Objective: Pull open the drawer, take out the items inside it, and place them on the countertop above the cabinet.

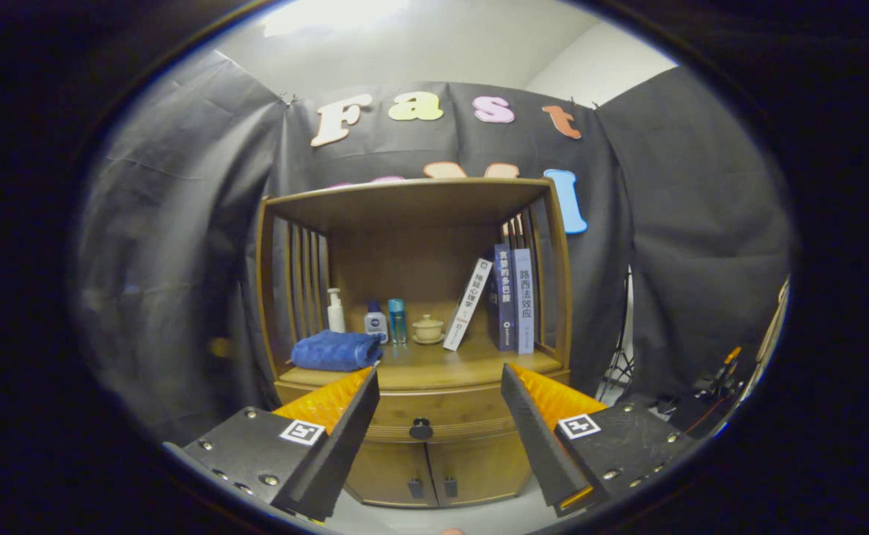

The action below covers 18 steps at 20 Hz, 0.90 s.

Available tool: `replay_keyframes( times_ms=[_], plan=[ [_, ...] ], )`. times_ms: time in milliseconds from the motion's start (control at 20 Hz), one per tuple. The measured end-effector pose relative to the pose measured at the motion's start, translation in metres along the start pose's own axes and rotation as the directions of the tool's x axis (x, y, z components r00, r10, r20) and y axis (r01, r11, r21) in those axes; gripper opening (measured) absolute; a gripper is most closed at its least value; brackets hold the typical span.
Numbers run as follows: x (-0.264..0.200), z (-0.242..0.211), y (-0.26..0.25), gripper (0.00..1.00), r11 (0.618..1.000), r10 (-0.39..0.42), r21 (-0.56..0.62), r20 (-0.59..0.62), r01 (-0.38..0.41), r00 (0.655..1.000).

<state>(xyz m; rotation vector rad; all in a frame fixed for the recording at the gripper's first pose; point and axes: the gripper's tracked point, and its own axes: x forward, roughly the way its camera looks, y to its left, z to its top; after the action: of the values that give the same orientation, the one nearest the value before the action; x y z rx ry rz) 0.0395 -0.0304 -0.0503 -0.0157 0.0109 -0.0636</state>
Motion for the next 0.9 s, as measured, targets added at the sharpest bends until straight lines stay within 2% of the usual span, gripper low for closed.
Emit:
replay_keyframes(
  times_ms=[200,400,600,800,900],
  plan=[
    [0.038,-0.042,-0.013,0.99,0.999,-0.031,0.009,-0.036,0.031,0.999],
    [0.083,-0.096,-0.002,0.99,1.000,-0.001,-0.011,-0.080,0.001,0.997],
    [0.117,-0.163,0.025,0.99,0.998,0.065,0.010,-0.186,-0.065,0.980],
    [0.152,-0.209,0.027,0.99,0.998,0.045,0.044,-0.262,-0.035,0.964],
    [0.161,-0.219,0.032,0.77,0.996,0.058,0.075,-0.284,-0.038,0.957]
  ],
)
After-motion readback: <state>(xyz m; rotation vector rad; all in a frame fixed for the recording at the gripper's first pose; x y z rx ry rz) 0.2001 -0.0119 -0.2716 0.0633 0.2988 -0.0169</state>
